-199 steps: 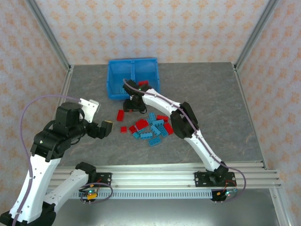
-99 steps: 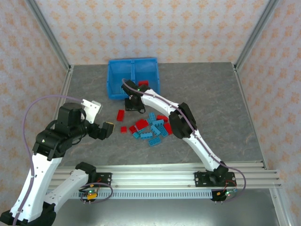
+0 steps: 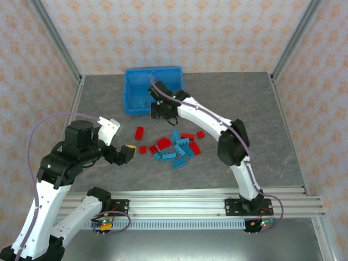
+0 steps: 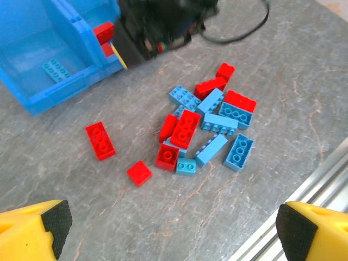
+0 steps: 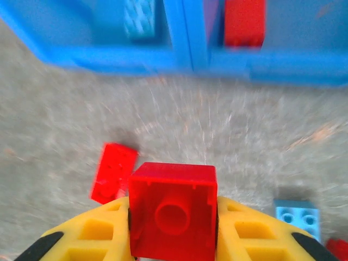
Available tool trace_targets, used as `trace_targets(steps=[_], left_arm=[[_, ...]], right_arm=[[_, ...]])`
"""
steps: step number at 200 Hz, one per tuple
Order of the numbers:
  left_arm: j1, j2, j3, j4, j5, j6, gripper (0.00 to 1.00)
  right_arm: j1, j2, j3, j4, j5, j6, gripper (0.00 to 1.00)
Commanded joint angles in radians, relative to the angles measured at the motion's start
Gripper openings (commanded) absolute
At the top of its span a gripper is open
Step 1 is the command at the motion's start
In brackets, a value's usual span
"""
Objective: Sort the legos into containers by color
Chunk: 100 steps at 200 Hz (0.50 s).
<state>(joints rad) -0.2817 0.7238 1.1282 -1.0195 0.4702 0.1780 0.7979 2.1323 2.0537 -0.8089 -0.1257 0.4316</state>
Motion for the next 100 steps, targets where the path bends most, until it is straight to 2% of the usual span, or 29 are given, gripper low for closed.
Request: trace_targets(steps=[1,21,33,51,68,100], left_arm=[[-0.011,0.017,-0.017,0.066,0.065,0.017,1.00],[-0.021,0.026,-0.018,0.083,0.061,0.014,1.00],[-0.026,0.029,-0.014,0.077,0.055,0.018,1.00],[-0.029,0.027,-0.006,0.051,0.022,0.026,1.00],[-0.029,0.022,0.001,0.017,-0.060,0.028,1.00],[-0.030,0.020,0.006,-0.039,-0.203,0.031,1.00]], right_arm=[[0.006,-0.044,0.038,0.013,0.185,-0.018,0.33],[-0.001,0.020,0.134,-0.013,0.310,-0.046,0.33],[-0.019,0.088,0.237,-0.047,0.334,-0.046,0.32],[-0.055,0.216,0.396,-0.107,0.326,-0.021,0.32],[-0.086,0.306,0.507,-0.141,0.300,0.016,0.32],[-0.125,0.362,0.480,-0.087,0.213,0.060,0.33]])
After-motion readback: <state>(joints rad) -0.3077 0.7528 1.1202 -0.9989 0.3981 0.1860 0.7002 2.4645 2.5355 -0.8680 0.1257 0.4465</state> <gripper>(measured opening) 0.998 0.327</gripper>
